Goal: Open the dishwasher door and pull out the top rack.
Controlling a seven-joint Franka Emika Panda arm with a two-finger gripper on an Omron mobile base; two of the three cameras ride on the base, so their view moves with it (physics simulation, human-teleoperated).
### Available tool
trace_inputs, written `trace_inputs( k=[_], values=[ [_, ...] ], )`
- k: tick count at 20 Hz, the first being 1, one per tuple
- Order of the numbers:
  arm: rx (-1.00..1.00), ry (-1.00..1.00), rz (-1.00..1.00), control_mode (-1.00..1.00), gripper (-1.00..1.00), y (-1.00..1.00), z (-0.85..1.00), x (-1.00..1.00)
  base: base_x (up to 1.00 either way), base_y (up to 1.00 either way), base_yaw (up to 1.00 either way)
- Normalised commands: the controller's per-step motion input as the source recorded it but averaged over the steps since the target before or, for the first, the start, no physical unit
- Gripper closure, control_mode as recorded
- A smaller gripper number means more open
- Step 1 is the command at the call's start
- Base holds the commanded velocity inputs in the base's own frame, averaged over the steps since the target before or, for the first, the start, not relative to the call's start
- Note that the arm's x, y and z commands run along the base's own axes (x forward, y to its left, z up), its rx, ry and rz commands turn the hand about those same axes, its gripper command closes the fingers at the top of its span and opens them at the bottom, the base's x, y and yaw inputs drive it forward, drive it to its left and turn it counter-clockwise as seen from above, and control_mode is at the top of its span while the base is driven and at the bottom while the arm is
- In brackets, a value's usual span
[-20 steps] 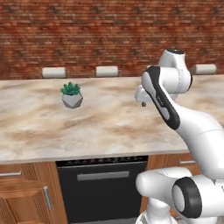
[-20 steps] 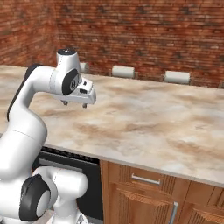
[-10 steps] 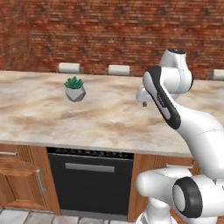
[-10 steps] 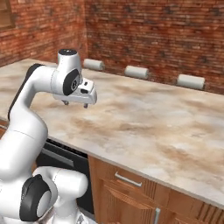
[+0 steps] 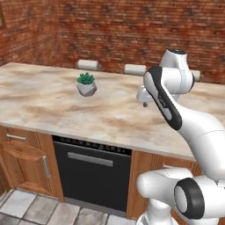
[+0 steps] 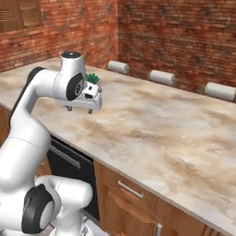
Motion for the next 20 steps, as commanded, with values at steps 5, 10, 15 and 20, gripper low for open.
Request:
trace_inputs(
  k=[5,10,15,20],
  values=[
    [0.00,0.00,0.00,1.00,-1.00,0.00,0.00,0.00,0.00,-0.15,0.30],
    [0.00,0.00,0.00,1.00,-1.00,0.00,0.00,0.00,0.00,-0.23,0.30],
    [0.00,0.00,0.00,1.00,-1.00,0.00,0.00,0.00,0.00,-0.38,0.28],
    [0.00,0.00,0.00,1.00,-1.00,0.00,0.00,0.00,0.00,-0.44,0.22]
  ],
)
